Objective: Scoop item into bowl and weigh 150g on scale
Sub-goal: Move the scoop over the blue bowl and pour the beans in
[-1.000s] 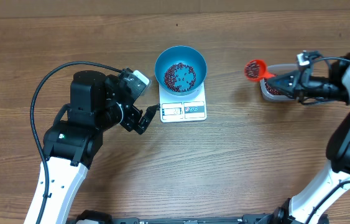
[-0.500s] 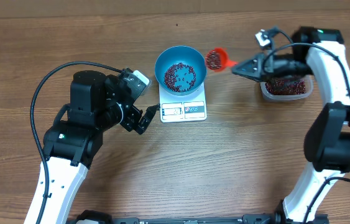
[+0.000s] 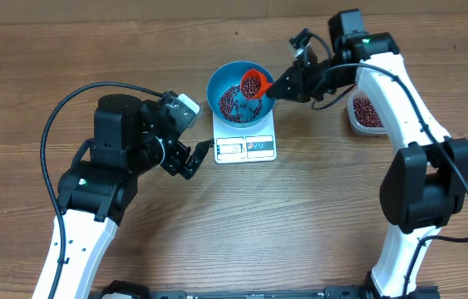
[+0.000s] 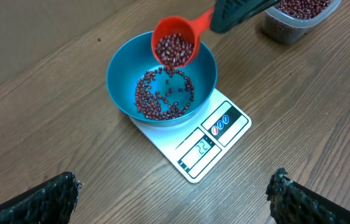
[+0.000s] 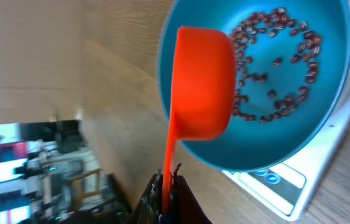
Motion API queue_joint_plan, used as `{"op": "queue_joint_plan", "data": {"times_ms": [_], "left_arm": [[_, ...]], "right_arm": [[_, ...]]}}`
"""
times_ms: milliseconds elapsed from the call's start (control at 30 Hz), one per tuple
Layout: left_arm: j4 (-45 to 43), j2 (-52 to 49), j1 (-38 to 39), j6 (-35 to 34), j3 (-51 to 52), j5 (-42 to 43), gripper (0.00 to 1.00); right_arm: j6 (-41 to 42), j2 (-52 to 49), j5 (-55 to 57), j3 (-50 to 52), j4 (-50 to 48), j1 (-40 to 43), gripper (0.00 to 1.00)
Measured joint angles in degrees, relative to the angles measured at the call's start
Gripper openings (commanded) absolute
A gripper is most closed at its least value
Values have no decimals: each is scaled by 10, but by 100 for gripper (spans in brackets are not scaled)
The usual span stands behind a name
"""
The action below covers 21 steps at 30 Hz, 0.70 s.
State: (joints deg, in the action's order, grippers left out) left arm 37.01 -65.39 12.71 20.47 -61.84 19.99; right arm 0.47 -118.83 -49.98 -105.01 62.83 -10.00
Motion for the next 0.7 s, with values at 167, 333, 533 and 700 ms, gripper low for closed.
{"op": "queue_joint_plan", "data": {"times_ms": [167, 333, 533, 700], "left_arm": [[0, 0, 0, 0, 0, 0, 100], [0, 0, 0, 0, 0, 0, 100], [0, 0, 0, 0, 0, 0, 99], [0, 0, 0, 0, 0, 0, 100]], "right_arm": [[19, -1, 94, -19, 9, -41, 4], [24, -4, 196, -98, 45, -81, 4], [26, -4, 317, -152, 61, -118, 4], [25, -4, 400, -155, 64, -145, 4]]}}
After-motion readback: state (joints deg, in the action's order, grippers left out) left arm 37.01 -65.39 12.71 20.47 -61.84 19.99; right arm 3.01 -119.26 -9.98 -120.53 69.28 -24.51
